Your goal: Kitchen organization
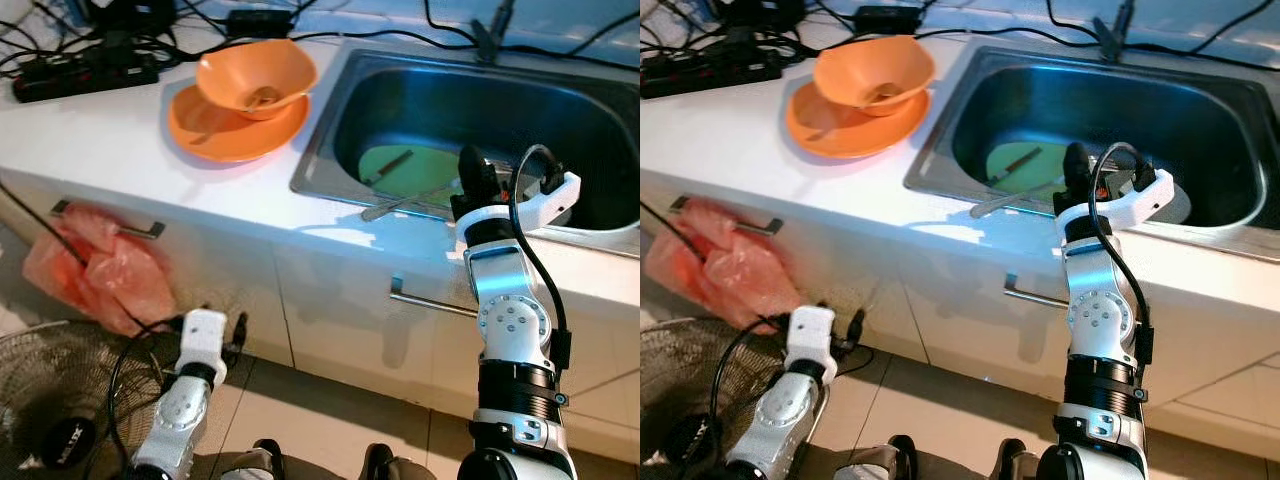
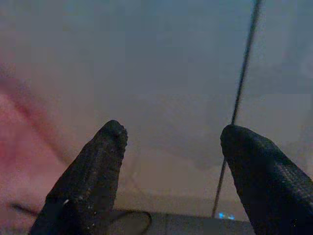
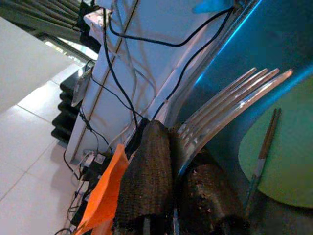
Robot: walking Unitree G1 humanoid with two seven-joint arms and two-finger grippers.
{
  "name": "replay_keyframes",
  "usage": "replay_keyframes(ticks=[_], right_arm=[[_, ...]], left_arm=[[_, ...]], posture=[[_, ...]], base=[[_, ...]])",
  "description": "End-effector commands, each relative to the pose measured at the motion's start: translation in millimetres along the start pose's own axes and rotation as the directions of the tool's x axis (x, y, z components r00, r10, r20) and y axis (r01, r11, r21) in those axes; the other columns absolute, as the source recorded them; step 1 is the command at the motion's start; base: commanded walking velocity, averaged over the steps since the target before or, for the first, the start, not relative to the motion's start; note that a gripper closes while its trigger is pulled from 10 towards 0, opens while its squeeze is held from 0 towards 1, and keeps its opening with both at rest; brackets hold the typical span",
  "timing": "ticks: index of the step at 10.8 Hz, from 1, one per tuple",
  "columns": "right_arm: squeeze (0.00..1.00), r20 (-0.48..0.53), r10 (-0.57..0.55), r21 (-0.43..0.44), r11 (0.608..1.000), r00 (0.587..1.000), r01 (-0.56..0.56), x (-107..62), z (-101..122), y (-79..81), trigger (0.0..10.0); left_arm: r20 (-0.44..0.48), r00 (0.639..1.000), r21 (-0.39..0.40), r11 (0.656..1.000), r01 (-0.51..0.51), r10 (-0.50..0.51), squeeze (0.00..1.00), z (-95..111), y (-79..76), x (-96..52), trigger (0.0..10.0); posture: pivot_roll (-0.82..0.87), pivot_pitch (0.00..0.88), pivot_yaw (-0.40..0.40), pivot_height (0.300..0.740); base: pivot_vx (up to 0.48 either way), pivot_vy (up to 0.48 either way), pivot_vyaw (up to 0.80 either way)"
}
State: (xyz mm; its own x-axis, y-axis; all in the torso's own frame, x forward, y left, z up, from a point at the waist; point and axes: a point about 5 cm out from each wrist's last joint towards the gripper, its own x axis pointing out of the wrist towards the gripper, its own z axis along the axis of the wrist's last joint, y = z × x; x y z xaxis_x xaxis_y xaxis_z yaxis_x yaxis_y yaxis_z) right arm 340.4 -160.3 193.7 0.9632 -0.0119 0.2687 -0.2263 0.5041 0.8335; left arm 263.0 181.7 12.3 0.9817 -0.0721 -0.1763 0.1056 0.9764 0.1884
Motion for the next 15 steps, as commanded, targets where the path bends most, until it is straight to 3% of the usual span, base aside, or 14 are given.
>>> replay_keyframes(ticks=[1,6,11,15], right_arm=[[0.0,-0.008,-0.041,0.001,0.999,0.999,0.041,-2.6,-1,-8.5,10.0],[0.0,-0.01,-0.039,0.0,0.999,0.999,0.039,-1.6,-1,-8.3,10.0],[0.0,-0.012,-0.038,-0.001,0.999,0.999,0.038,-1.3,-2,-8.5,10.0],[0.0,-0.01,-0.039,-0.001,0.999,0.999,0.038,-1.4,-2,-8.9,10.0]], left_arm=[[0.016,1.0,0.027,1.0,-0.007,0.006,0.0,2,3.0,-0.4,10.0],[0.061,0.998,0.016,1.0,-0.007,0.006,0.0,7,-3.6,1.3,10.0],[0.122,0.992,0.025,0.999,-0.022,0.019,0.0,21,0.3,7.3,10.0],[0.122,0.992,0.028,1.0,-0.015,0.011,0.0,22,-2.5,7.7,10.0]], posture=[[0.1,0.214,0.051,0.74],[0.1,0.22,0.049,0.74],[0.11,0.219,0.048,0.74],[0.1,0.214,0.05,0.74]], base=[[0.0,0.0,0.0],[0.0,0.0,0.0],[0.0,0.0,0.0],[0.0,0.0,0.0]])
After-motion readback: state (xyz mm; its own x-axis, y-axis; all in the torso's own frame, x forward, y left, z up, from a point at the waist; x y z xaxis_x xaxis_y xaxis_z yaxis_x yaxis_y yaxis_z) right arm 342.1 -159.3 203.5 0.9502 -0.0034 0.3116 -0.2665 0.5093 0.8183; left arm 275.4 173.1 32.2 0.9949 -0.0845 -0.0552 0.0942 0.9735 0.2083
